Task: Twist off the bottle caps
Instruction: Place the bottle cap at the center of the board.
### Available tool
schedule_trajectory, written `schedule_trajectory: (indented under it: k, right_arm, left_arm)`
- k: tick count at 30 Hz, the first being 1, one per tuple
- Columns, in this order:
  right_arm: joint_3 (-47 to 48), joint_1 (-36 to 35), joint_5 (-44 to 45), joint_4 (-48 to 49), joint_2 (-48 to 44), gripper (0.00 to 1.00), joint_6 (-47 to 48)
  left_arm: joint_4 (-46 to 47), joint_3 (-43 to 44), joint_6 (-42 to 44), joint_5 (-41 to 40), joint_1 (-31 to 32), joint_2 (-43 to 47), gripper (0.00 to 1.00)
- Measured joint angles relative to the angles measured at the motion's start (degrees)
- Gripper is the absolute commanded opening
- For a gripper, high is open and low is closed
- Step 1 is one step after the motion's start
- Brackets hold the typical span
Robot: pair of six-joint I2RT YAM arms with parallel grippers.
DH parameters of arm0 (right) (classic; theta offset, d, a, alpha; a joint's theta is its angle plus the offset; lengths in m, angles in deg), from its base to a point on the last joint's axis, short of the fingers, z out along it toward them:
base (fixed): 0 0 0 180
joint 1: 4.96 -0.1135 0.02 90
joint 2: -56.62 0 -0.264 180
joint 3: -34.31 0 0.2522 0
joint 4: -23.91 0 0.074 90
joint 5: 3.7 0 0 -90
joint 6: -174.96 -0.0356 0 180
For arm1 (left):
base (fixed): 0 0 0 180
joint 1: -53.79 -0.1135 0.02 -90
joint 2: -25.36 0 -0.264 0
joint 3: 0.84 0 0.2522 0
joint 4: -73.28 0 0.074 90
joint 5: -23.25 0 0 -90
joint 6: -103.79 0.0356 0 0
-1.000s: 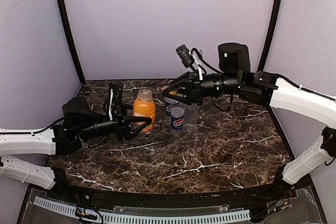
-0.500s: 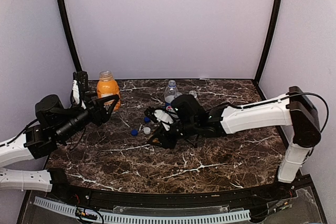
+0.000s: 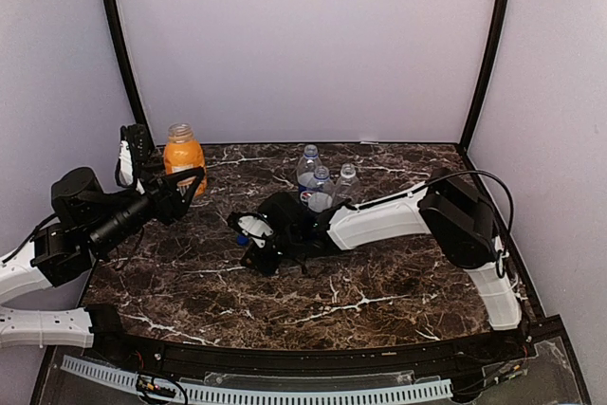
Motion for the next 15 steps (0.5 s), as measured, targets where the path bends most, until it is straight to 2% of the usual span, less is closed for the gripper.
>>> schedule_trajectory:
  k: [15]
  right_arm:
    - [3.5,0.0,2.6,-0.4,2.9,0.42,0.8]
  left_arm:
    - [-0.4,-0.2,0.0,1.3,0.0,1.0,0.09]
